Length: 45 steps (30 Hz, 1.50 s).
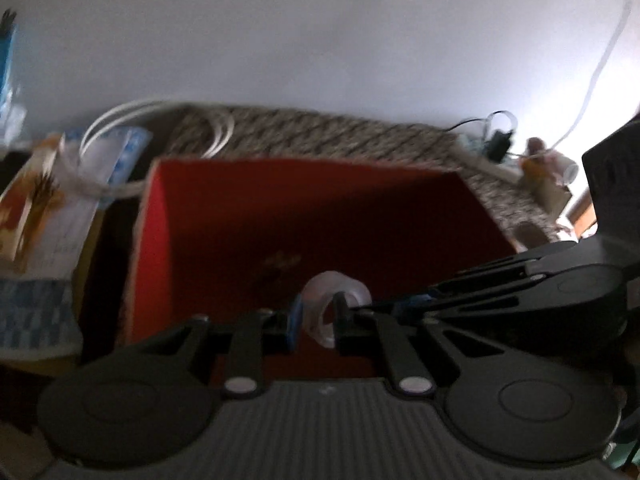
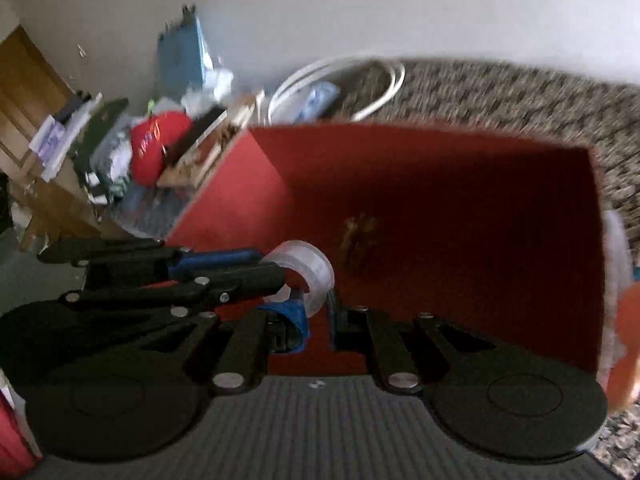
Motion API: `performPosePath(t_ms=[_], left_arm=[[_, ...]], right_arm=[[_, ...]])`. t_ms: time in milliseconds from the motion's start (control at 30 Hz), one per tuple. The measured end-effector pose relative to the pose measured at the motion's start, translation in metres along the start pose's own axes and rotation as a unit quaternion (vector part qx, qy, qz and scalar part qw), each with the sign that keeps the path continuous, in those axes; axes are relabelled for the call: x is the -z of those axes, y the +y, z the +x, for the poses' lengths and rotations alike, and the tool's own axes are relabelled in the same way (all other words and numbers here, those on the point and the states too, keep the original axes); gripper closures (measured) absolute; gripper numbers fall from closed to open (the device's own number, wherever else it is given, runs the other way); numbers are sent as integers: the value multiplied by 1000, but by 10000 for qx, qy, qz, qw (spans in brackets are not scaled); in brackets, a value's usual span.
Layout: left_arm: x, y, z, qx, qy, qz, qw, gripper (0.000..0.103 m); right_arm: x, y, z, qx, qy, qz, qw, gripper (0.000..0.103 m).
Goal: Organize rigid objects
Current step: 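Carry the tape roll with the right gripper over the red box, then open the right gripper to drop the tape roll into the box, then withdraw the right gripper and reach toward the orange marker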
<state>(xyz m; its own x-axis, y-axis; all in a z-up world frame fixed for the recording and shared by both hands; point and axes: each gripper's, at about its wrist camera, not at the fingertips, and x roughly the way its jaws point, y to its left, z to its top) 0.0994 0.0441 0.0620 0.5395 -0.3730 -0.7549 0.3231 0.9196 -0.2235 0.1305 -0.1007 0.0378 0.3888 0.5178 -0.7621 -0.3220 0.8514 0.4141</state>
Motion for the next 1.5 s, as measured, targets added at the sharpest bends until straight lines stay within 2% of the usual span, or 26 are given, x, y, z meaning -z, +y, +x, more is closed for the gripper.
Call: performPosePath(t_ms=[133,367,400,533,667,733,833,1133,1300,1500], left_arm=[[-2,11,7,-308,98,-98,9994,98],[-6,23,15,-507,125,-298,9982,97],[-6,21,14,-542,137,-276,9981,94],[-5,9,10,-763,174,-113,9969,67],[-3,-3,4,-980,138,-41,9951,56],[-1,-11,1,-1158,135,44,9932,52],[1,-21,-5,-1377,120,239,9901,49],[14,-35,-39,-1533,-134,537,9866,44],[27,-41,-58,-1633,-204,723,9837,43],[44,-44,-72,-1558,-189,717,9850,40]], right_arm=[[-15,-3,23,-164,334,220,9991,103],[-16,-10,27,-483,34,415,9980,103],[-17,-12,25,-498,-11,453,9977,103],[-12,-15,11,-339,-359,582,9971,103],[-2,-13,-11,-121,-759,497,9958,103],[7,-10,-23,20,-1042,460,9935,99],[20,-6,-38,147,-1318,503,9899,97],[62,19,-78,400,-1847,332,9814,95],[83,27,-92,283,-1884,366,9810,93],[109,30,-96,221,-1814,655,9810,92]])
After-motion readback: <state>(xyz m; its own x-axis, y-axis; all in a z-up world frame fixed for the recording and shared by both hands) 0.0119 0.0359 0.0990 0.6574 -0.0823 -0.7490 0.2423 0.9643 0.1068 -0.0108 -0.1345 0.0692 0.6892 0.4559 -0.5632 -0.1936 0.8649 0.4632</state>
